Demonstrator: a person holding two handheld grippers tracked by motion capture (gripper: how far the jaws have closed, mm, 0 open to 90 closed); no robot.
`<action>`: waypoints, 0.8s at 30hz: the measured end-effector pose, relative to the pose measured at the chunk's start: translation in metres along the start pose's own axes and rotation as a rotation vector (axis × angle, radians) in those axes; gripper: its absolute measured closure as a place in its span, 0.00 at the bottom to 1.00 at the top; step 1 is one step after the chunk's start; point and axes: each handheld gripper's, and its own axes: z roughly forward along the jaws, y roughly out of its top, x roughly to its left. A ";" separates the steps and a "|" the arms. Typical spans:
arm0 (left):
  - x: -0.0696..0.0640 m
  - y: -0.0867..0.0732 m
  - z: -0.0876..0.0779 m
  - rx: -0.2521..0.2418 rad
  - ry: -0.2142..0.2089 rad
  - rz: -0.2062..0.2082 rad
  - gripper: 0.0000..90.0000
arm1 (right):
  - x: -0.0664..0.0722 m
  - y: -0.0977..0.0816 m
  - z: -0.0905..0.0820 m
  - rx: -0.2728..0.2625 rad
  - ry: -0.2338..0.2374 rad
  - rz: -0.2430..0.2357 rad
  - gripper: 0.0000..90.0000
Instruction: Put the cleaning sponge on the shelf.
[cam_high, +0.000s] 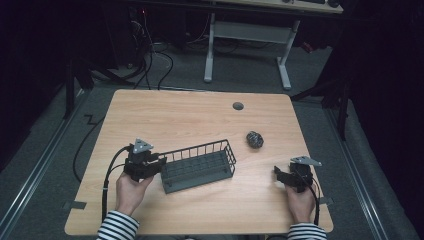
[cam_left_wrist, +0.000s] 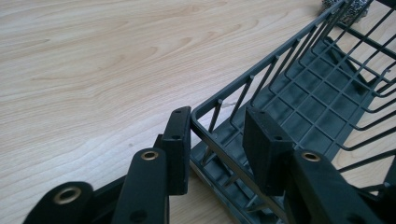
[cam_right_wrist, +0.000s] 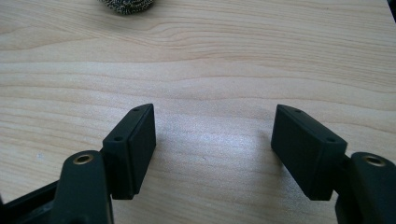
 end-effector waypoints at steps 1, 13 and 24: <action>-0.001 0.001 0.000 0.002 -0.003 0.003 0.70 | 0.000 0.000 0.000 0.000 0.000 0.000 0.34; 0.001 0.001 -0.013 -0.060 -0.023 -0.030 0.50 | 0.000 0.000 0.000 0.000 0.000 0.000 0.34; 0.035 -0.022 -0.040 -0.150 0.056 -0.129 0.41 | 0.000 0.000 0.000 -0.001 0.000 -0.001 0.35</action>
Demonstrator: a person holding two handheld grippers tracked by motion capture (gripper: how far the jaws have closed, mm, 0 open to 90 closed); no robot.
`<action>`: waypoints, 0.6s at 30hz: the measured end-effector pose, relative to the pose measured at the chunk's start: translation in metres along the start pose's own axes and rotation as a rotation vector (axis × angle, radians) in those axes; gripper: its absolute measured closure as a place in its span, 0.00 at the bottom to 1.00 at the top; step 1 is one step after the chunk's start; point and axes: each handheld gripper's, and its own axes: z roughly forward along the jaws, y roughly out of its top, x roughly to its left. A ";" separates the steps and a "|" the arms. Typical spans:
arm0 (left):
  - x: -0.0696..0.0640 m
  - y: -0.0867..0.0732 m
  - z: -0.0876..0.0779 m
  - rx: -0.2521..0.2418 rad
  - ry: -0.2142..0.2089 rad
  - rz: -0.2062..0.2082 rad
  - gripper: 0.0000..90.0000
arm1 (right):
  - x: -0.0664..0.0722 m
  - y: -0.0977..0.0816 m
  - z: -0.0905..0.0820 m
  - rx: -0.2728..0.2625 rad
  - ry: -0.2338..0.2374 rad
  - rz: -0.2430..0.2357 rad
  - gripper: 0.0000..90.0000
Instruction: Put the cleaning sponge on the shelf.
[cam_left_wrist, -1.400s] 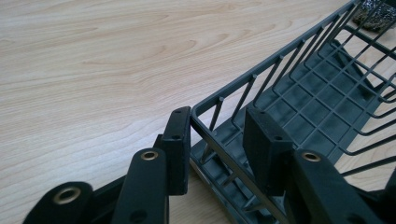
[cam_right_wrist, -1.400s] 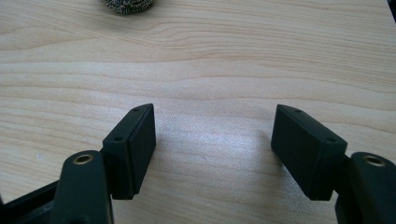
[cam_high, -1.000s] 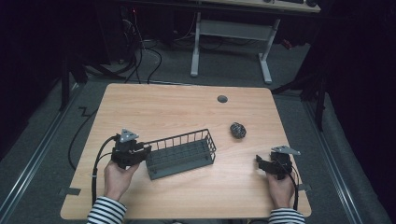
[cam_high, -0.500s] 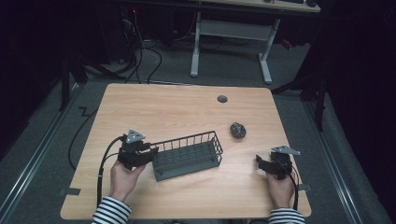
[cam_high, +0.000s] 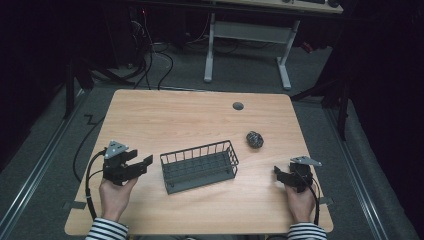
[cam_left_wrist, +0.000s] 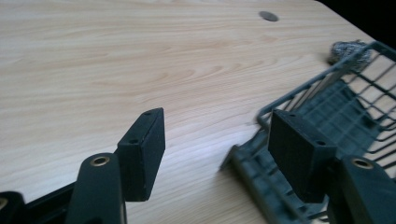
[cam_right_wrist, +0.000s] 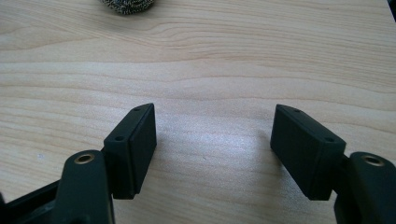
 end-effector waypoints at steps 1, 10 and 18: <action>0.007 -0.006 0.000 0.008 0.026 -0.009 0.41 | 0.000 0.000 0.000 0.000 0.000 0.000 0.35; 0.030 -0.028 0.009 0.043 0.109 -0.022 0.39 | 0.000 0.000 0.000 0.000 0.000 0.000 0.35; 0.042 -0.045 0.025 0.072 0.152 -0.037 0.35 | 0.000 0.000 0.000 0.000 -0.001 0.001 0.35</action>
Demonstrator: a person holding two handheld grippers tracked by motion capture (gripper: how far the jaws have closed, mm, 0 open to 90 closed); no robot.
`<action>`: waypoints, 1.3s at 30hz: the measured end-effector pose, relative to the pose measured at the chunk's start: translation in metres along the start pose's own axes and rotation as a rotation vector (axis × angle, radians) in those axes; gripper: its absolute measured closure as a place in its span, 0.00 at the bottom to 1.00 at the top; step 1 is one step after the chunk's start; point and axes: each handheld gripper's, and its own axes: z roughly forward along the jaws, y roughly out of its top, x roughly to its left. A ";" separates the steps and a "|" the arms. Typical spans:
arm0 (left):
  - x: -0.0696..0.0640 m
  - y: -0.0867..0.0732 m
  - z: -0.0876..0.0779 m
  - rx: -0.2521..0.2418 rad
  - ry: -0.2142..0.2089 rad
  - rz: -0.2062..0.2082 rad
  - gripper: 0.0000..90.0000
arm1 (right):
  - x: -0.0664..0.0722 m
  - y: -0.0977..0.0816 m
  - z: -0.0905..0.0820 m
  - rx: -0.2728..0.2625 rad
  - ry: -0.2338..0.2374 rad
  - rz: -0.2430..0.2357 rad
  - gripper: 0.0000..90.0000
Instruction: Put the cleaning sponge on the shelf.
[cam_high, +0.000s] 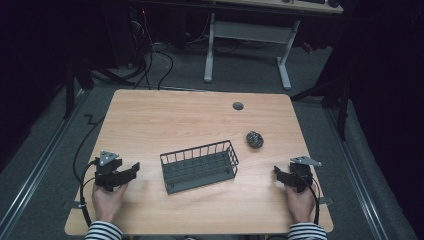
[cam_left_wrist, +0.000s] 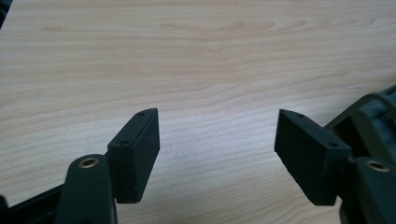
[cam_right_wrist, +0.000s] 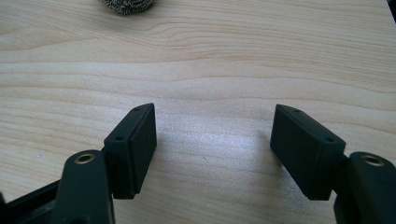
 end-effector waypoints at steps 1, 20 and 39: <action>0.000 0.000 0.000 0.000 0.000 0.000 0.35 | 0.000 0.000 0.000 0.000 0.000 0.000 0.35; 0.005 -0.007 0.023 0.035 0.071 0.053 0.33 | 0.000 0.000 0.000 0.000 0.002 0.000 0.35; 0.013 -0.018 0.030 0.047 0.109 0.050 0.33 | 0.000 0.003 -0.001 0.023 0.025 -0.014 0.34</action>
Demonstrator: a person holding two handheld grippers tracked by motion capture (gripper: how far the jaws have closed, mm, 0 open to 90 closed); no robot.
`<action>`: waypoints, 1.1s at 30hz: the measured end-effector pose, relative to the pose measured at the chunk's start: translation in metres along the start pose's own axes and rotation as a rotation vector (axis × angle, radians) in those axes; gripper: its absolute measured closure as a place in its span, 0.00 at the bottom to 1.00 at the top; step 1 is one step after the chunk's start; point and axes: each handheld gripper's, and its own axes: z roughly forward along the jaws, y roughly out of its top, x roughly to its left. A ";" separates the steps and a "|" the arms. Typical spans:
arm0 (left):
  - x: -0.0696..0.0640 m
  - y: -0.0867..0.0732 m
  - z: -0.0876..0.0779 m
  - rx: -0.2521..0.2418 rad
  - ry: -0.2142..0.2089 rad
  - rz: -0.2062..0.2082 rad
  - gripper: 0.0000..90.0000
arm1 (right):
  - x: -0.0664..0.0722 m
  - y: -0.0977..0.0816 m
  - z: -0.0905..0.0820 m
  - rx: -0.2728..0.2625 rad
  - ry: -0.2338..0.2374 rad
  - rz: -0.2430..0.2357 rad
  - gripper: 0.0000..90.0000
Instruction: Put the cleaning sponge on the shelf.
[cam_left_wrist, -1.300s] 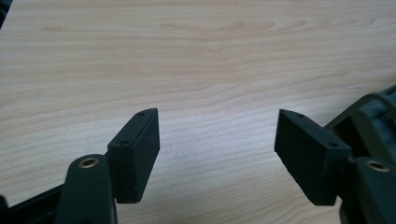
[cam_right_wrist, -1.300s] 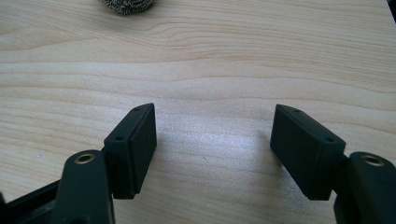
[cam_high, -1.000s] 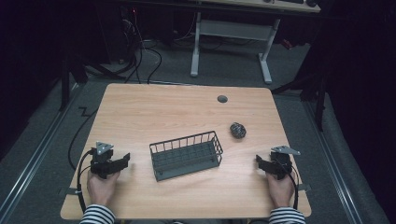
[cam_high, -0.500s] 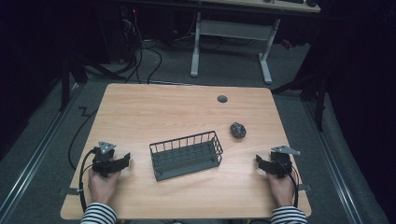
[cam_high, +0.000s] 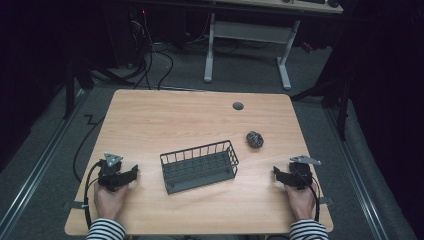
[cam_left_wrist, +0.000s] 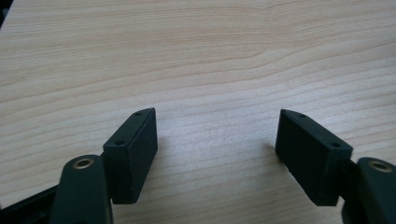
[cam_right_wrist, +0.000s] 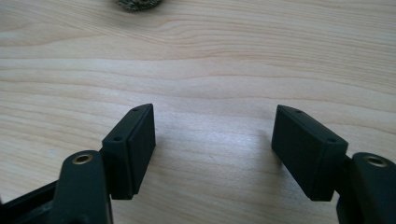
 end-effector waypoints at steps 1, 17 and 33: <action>0.000 0.000 0.000 0.000 0.000 0.000 0.33 | 0.000 0.000 0.000 0.000 0.000 0.000 0.34; -0.001 -0.001 0.000 0.003 -0.001 0.006 0.29 | 0.027 0.057 0.004 -0.073 0.130 -0.048 0.33; -0.001 -0.001 0.000 0.005 -0.001 0.007 0.29 | 0.042 0.089 0.032 -0.044 0.136 -0.064 0.28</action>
